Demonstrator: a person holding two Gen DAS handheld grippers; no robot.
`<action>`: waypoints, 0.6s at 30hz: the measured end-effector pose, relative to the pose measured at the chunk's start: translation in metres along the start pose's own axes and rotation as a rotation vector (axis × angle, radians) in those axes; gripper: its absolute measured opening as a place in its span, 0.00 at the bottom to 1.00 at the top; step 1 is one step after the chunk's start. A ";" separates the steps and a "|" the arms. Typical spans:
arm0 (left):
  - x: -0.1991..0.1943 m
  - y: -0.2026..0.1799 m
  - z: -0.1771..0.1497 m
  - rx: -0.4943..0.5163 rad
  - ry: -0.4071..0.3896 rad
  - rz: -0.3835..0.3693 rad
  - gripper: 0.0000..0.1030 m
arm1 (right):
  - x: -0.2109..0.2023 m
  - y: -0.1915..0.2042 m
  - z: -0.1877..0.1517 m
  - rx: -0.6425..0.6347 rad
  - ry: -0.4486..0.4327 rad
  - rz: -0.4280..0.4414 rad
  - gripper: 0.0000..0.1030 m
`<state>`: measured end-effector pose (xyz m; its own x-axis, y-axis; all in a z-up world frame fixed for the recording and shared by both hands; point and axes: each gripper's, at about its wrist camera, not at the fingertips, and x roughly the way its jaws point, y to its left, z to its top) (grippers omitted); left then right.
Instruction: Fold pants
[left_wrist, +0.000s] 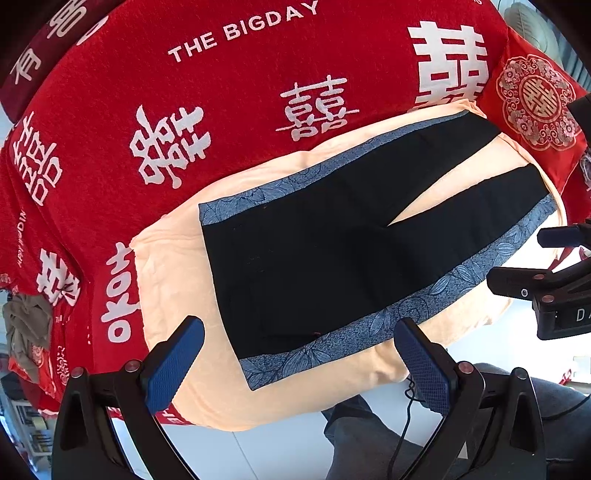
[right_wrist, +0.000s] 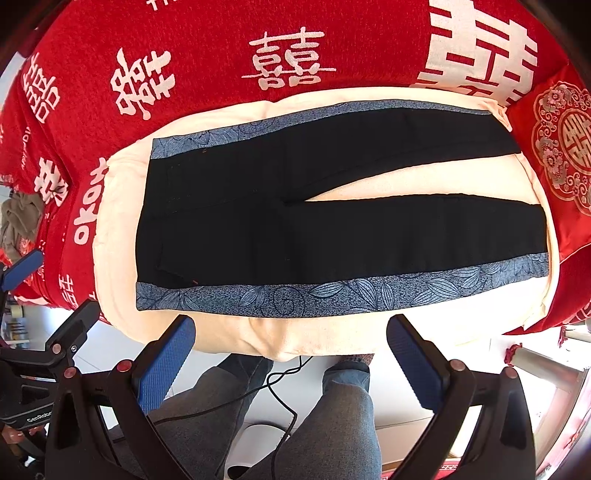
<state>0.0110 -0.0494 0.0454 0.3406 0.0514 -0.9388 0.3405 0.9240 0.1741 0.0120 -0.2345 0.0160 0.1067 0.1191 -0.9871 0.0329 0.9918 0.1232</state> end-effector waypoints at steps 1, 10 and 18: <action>0.000 0.000 0.000 0.000 0.002 0.001 1.00 | 0.000 0.000 0.000 -0.001 -0.001 0.003 1.00; -0.003 -0.011 -0.001 -0.020 0.007 0.039 1.00 | 0.001 -0.009 0.003 -0.021 -0.008 0.037 1.00; -0.014 -0.022 0.001 -0.155 0.026 0.066 1.00 | -0.006 -0.031 0.009 -0.065 -0.023 0.072 1.00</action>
<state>-0.0002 -0.0709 0.0547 0.3343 0.1223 -0.9345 0.1778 0.9656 0.1900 0.0193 -0.2659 0.0190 0.1293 0.1903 -0.9732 -0.0403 0.9816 0.1866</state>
